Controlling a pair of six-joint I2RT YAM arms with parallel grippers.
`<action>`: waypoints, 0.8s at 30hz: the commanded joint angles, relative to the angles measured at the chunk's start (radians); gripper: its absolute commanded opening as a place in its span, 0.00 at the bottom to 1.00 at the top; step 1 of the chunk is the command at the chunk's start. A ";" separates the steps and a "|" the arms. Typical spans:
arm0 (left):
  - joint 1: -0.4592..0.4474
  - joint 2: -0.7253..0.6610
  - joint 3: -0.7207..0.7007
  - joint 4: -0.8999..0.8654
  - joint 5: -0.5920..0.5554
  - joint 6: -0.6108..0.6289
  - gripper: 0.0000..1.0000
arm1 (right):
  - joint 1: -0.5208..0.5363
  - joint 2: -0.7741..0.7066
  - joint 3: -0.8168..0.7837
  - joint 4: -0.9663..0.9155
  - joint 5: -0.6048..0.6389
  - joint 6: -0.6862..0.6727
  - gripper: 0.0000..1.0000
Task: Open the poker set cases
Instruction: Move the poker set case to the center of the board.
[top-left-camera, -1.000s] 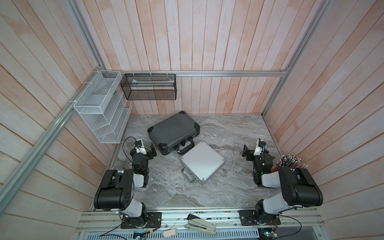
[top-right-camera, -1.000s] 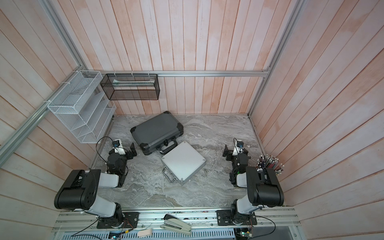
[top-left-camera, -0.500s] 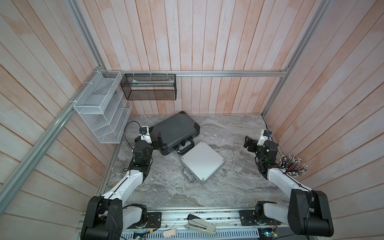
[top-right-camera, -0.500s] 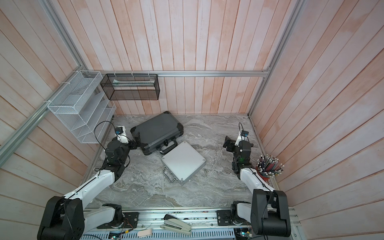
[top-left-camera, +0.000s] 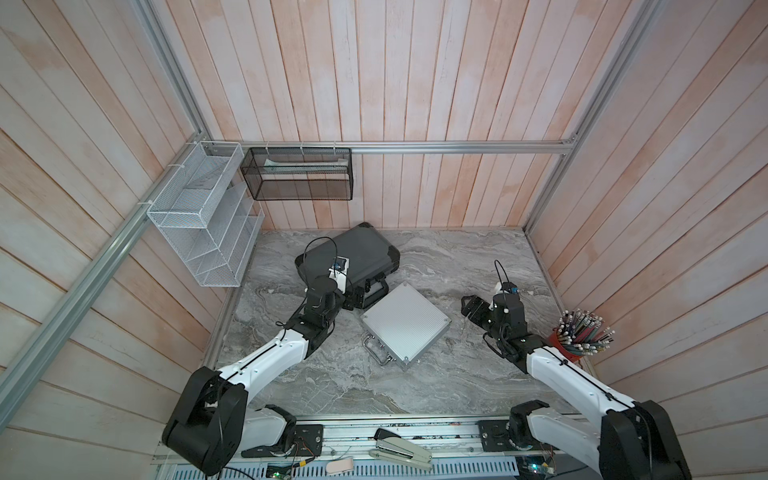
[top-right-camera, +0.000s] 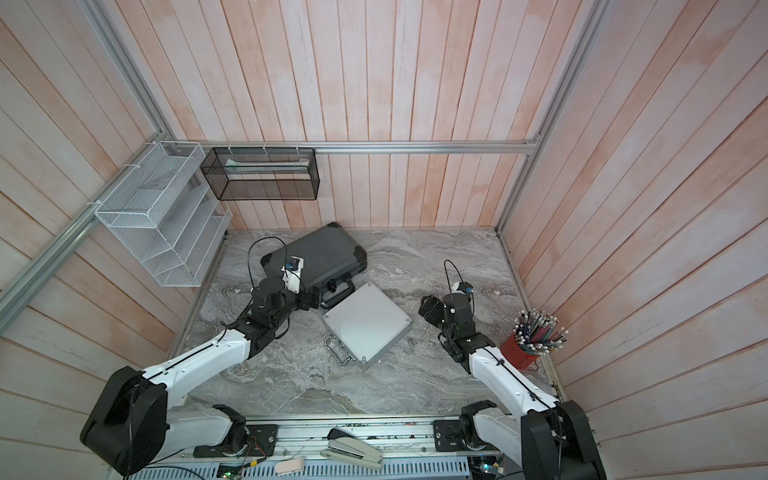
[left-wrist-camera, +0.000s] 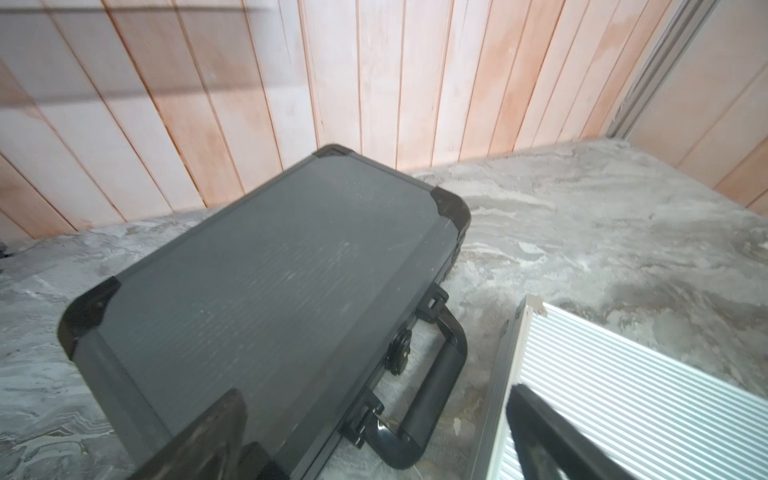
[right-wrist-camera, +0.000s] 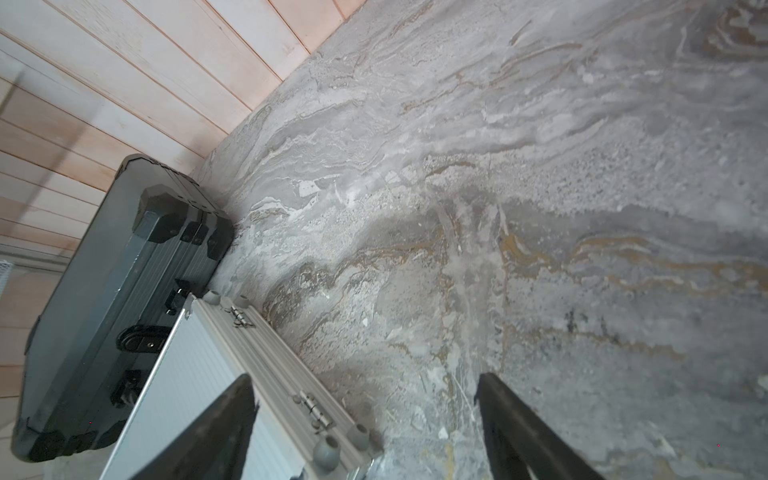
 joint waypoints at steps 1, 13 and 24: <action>-0.003 0.048 0.059 -0.073 0.120 0.020 1.00 | 0.043 -0.033 -0.033 -0.093 0.027 0.112 0.84; -0.055 0.153 0.126 -0.173 0.287 0.048 0.99 | 0.288 0.014 -0.103 -0.007 0.029 0.283 0.81; -0.055 0.265 0.197 -0.252 0.411 0.069 0.96 | 0.358 0.103 -0.109 0.092 -0.007 0.333 0.74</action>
